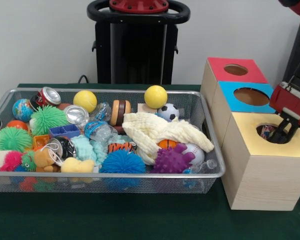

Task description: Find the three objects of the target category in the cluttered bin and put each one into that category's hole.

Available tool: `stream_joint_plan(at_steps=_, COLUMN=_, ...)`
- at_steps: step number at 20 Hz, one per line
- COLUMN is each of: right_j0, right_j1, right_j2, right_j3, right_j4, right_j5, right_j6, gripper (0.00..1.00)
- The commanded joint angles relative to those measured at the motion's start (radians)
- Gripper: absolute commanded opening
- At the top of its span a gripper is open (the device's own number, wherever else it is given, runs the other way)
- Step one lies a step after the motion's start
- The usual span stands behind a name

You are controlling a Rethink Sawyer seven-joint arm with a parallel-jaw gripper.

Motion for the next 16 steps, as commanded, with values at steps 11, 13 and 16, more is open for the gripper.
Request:
stream_joint_plan(at_steps=11, right_j0=-0.022, right_j1=0.007, right_j2=0.077, right_j3=-0.119, right_j4=0.002, right_j5=0.061, right_j6=0.278, gripper=0.00)
stream_joint_plan(at_steps=13, right_j0=-0.029, right_j1=-0.012, right_j2=0.084, right_j3=-0.114, right_j4=-0.006, right_j5=0.077, right_j6=0.252, gripper=0.00)
stream_joint_plan(at_steps=16, right_j0=-0.037, right_j1=-0.041, right_j2=0.093, right_j3=-0.102, right_j4=-0.016, right_j5=0.099, right_j6=0.217, gripper=0.00)
